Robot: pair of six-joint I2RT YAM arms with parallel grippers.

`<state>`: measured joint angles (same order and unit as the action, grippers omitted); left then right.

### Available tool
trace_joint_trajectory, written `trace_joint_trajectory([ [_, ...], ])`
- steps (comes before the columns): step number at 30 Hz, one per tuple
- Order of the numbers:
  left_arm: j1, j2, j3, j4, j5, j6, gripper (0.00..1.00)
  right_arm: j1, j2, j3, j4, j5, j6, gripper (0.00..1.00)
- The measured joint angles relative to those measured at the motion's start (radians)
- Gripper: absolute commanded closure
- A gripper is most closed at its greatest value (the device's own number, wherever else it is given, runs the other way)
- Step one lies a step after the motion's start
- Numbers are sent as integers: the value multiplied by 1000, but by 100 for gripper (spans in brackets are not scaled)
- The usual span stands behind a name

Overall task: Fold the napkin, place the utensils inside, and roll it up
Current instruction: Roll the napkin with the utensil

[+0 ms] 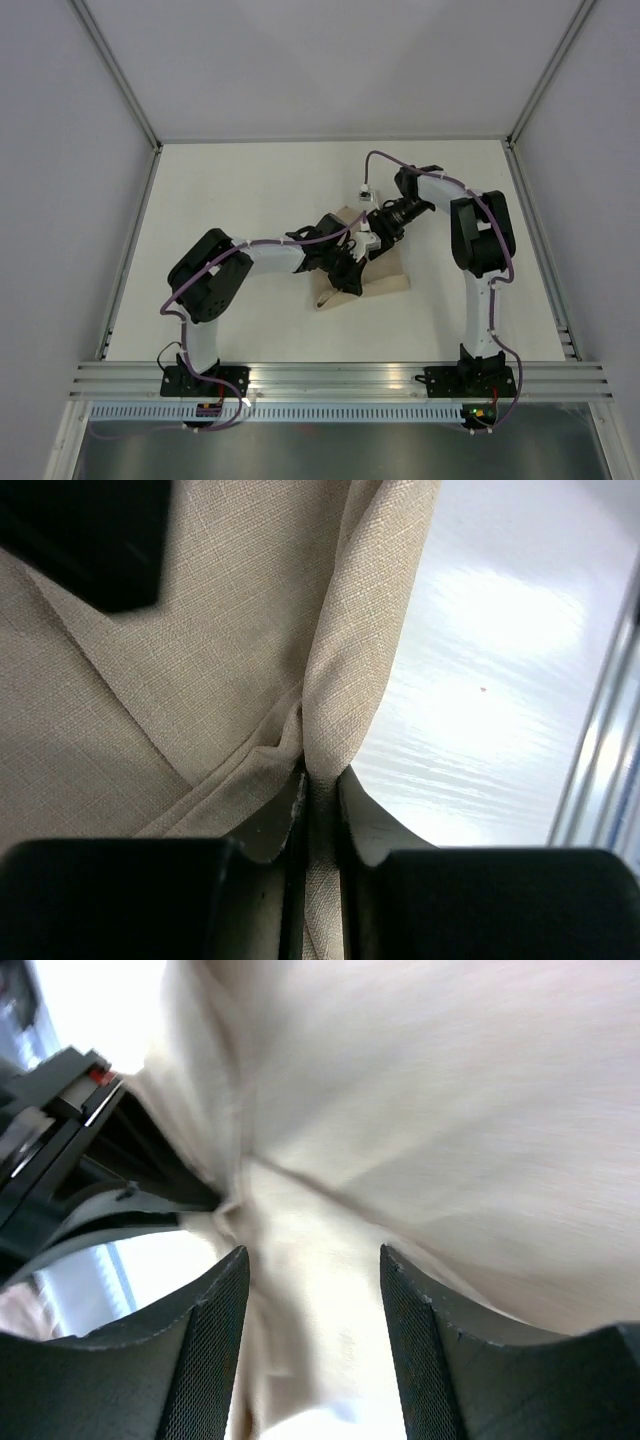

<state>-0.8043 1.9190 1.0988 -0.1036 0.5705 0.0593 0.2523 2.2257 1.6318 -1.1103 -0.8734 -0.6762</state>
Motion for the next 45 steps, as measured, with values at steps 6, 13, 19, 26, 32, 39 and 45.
trace_joint_trajectory([
  [6,42,51,15,-24,180,-46,98,-67,-140,-96,187,54,74,40],
  [13,85,132,87,-106,311,-95,98,-63,-446,-333,383,131,58,42],
  [19,105,200,158,-192,383,-132,98,46,-710,-600,506,243,-61,43],
  [26,111,252,203,-253,443,-167,98,219,-985,-872,579,332,-171,39],
  [32,113,269,207,-275,473,-190,98,290,-1102,-1014,689,410,-209,43],
  [39,113,278,207,-290,488,-211,98,471,-1112,-1147,802,535,-220,43],
  [45,113,279,207,-292,487,-224,98,548,-1125,-1168,877,616,-222,44],
])
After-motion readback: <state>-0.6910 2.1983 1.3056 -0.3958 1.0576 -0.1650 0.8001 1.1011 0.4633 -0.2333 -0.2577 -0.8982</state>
